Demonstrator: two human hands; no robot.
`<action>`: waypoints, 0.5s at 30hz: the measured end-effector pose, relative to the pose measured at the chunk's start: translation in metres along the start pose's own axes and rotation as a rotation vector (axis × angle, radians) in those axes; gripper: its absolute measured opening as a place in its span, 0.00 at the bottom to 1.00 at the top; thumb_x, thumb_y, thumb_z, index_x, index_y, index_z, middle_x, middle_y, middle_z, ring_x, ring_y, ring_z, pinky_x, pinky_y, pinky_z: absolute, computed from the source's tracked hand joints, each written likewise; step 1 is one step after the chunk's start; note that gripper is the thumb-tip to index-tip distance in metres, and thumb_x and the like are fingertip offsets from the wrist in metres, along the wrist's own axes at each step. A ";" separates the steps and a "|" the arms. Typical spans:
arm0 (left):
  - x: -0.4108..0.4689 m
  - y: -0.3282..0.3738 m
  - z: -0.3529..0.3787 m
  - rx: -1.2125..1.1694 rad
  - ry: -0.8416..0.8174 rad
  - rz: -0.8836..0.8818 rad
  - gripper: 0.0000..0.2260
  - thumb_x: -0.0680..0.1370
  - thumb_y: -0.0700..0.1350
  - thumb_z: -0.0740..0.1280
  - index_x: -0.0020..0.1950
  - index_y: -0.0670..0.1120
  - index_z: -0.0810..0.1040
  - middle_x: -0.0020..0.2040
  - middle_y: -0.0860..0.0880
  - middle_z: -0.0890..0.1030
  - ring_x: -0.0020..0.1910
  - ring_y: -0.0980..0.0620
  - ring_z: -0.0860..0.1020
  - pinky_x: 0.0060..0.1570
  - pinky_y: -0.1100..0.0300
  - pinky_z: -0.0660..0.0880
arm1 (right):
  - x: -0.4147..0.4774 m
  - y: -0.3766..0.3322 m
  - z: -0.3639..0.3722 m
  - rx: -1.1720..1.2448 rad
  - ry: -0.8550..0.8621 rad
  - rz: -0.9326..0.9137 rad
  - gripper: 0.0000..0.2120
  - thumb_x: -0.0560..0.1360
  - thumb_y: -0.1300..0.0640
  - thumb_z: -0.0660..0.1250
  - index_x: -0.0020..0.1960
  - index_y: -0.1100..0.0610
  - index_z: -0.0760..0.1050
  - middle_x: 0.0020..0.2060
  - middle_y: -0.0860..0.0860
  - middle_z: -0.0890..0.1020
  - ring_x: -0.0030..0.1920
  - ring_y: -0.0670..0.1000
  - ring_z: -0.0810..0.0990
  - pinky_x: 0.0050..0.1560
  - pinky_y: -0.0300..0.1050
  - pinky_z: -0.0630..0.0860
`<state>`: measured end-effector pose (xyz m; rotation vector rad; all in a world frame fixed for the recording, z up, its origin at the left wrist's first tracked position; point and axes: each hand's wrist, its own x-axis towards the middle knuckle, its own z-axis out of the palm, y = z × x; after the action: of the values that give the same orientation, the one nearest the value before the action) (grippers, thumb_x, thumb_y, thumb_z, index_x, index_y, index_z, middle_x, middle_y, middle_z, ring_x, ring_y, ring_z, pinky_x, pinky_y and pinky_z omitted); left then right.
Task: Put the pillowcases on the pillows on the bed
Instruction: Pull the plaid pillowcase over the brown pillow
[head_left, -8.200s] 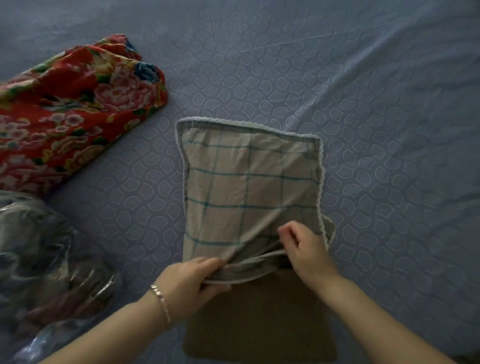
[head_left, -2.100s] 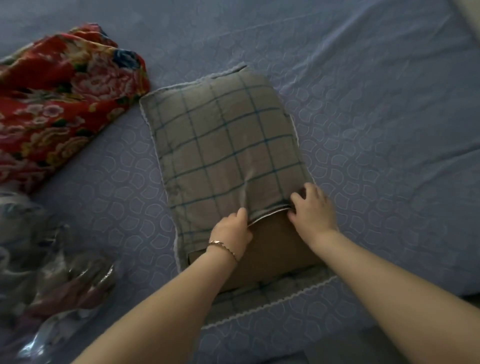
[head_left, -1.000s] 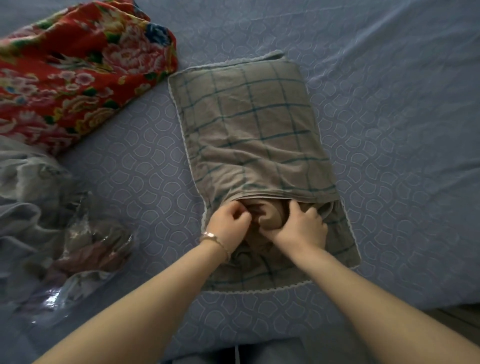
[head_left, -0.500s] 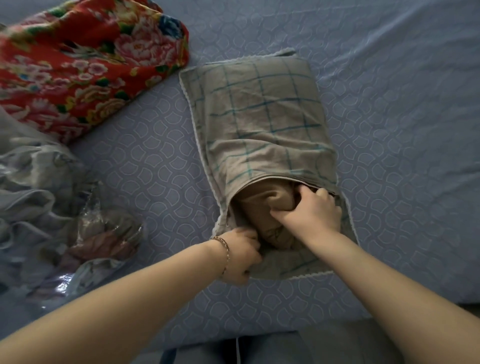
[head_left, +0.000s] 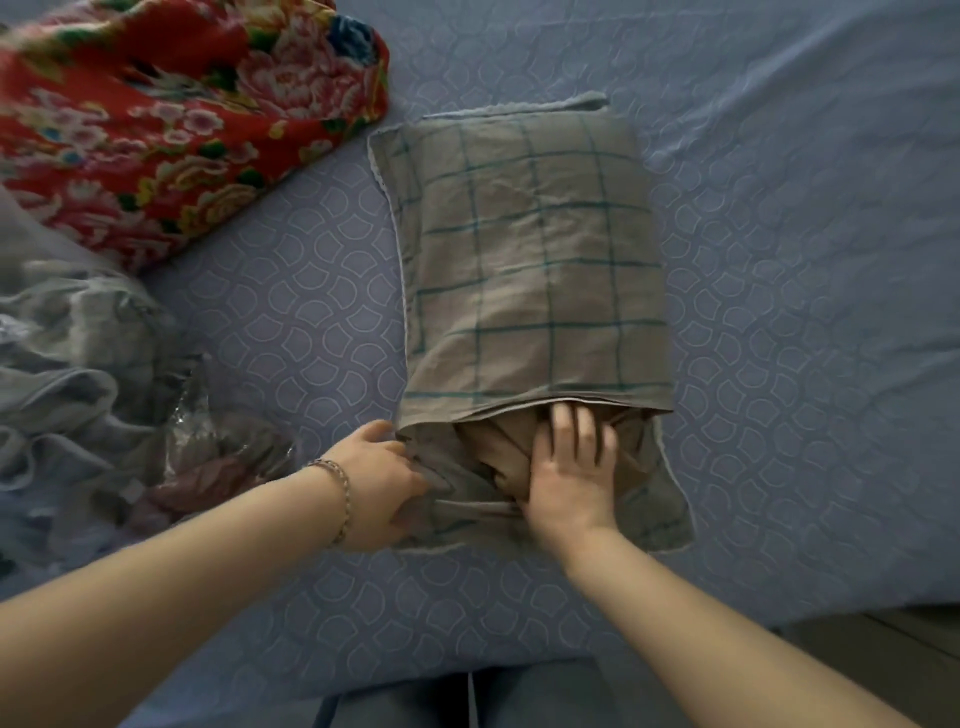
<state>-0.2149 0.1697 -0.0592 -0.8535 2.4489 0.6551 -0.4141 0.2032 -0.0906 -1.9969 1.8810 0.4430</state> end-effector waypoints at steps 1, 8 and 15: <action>-0.006 -0.005 0.004 -0.016 0.106 0.008 0.07 0.69 0.53 0.63 0.40 0.52 0.78 0.38 0.55 0.81 0.44 0.53 0.80 0.57 0.57 0.70 | 0.002 -0.005 0.001 0.024 0.027 -0.119 0.20 0.58 0.54 0.68 0.48 0.61 0.79 0.52 0.60 0.70 0.53 0.60 0.70 0.53 0.53 0.65; -0.013 -0.015 0.011 -0.019 0.420 0.226 0.07 0.69 0.48 0.60 0.39 0.52 0.77 0.38 0.55 0.77 0.41 0.53 0.70 0.48 0.59 0.66 | 0.020 -0.051 -0.019 0.317 -0.289 -0.425 0.11 0.73 0.54 0.64 0.53 0.57 0.76 0.53 0.57 0.79 0.56 0.58 0.76 0.52 0.46 0.71; -0.010 -0.017 0.039 -0.060 0.299 0.130 0.02 0.65 0.51 0.64 0.34 0.55 0.76 0.34 0.59 0.75 0.39 0.57 0.72 0.45 0.63 0.63 | 0.014 -0.045 0.014 0.464 -0.728 -0.291 0.17 0.78 0.44 0.58 0.54 0.54 0.79 0.52 0.55 0.81 0.53 0.54 0.78 0.51 0.43 0.71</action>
<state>-0.1867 0.1848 -0.0888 -0.8753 2.7838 0.6930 -0.3679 0.1996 -0.1077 -1.4816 1.1007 0.5027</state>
